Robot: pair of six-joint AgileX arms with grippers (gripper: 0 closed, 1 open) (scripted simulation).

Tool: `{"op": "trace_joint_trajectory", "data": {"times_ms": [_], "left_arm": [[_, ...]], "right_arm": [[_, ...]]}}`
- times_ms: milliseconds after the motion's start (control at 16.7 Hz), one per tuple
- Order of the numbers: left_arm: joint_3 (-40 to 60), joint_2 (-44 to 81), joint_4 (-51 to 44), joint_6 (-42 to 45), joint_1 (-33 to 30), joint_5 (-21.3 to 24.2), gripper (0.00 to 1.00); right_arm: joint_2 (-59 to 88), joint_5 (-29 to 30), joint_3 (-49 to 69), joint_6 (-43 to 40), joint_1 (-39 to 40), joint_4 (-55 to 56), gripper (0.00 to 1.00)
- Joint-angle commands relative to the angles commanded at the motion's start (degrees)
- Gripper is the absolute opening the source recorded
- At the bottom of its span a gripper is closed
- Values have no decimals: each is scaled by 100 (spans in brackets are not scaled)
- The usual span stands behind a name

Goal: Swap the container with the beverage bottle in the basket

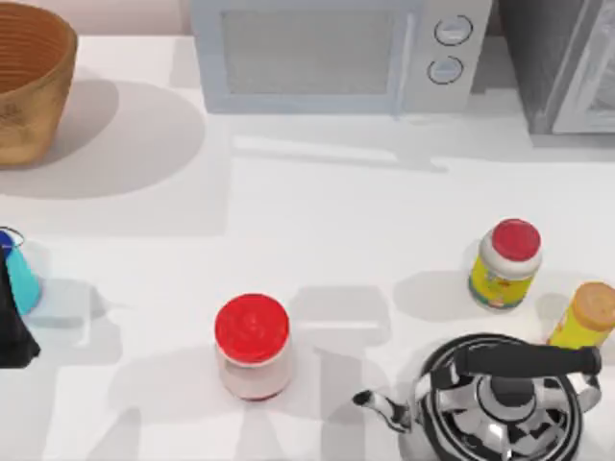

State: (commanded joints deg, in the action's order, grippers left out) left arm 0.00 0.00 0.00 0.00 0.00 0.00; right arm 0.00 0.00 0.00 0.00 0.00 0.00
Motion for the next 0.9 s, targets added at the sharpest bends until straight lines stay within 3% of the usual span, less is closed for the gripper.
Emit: {"op": "trace_joint_trajectory", "data": {"times_ms": [420,900], "left_arm": [[777,832,-373,71,68,42,100],[4179,4484,-2020,393,361,228,100]], "right_arm": [[0,0,0,0,0,0,100],[0,0,0,0,0,0,100]]}}
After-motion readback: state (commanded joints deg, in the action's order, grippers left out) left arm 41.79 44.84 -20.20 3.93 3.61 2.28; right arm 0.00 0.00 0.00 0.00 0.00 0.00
